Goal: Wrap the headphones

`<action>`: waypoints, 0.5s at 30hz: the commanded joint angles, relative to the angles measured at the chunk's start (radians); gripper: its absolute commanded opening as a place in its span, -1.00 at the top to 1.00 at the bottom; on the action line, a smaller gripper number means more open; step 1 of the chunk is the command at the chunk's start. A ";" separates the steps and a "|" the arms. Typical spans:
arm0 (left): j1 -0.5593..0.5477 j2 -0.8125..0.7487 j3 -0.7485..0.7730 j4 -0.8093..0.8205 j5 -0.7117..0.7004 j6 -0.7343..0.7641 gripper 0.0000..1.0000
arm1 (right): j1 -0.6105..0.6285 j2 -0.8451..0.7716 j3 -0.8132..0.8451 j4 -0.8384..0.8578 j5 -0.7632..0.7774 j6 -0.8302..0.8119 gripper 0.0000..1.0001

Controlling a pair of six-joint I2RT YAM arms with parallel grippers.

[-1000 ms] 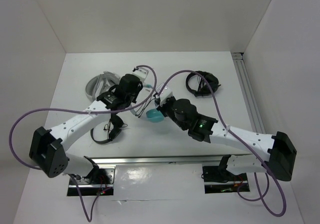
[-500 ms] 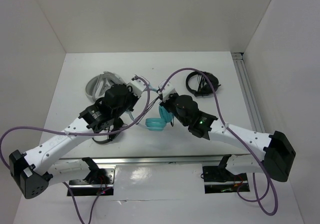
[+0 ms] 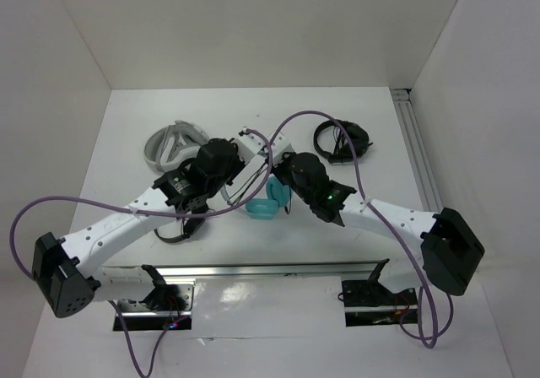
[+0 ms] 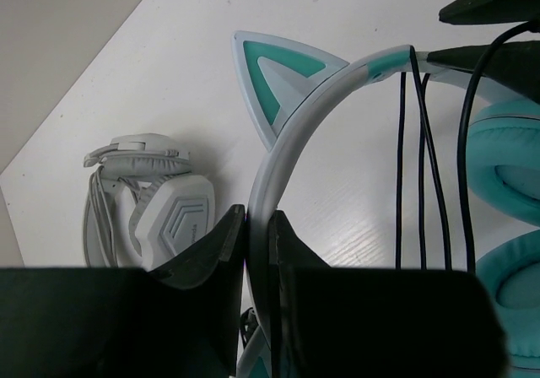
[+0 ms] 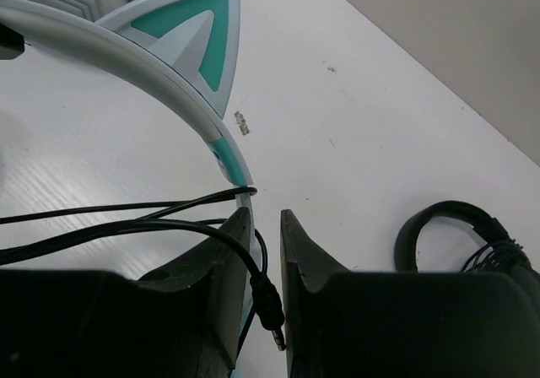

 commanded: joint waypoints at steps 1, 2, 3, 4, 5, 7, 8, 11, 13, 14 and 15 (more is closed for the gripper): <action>-0.025 0.028 0.058 -0.038 0.060 0.024 1.00 | -0.074 0.039 0.023 0.017 0.083 -0.026 0.45; -0.025 0.028 0.058 -0.038 0.075 0.035 1.00 | -0.089 0.039 0.034 0.006 0.074 -0.026 0.45; -0.025 0.040 0.058 -0.038 0.085 0.035 1.00 | -0.108 0.039 0.034 -0.012 0.040 -0.026 0.42; -0.013 0.040 0.058 -0.038 0.095 0.035 1.00 | -0.117 0.039 0.043 -0.023 0.025 -0.026 0.42; -0.013 0.040 0.058 -0.038 0.108 0.035 1.00 | -0.128 0.039 0.043 -0.034 0.009 -0.016 0.37; 0.001 0.040 0.049 -0.038 0.134 0.035 1.00 | -0.149 0.039 0.054 -0.077 -0.040 -0.016 0.30; 0.013 0.040 0.049 -0.038 0.134 0.035 1.00 | -0.172 0.039 0.054 -0.089 -0.099 -0.016 0.30; 0.024 0.031 0.029 -0.017 0.172 0.035 1.00 | -0.209 0.039 0.089 -0.152 -0.216 -0.007 0.24; 0.033 0.031 0.029 -0.017 0.196 0.025 1.00 | -0.219 0.057 0.106 -0.178 -0.270 0.002 0.20; 0.033 0.031 0.029 -0.017 0.197 0.025 1.00 | -0.228 0.057 0.121 -0.202 -0.290 0.002 0.17; 0.042 0.031 0.029 -0.017 0.197 0.013 1.00 | -0.238 0.069 0.132 -0.219 -0.336 0.002 0.14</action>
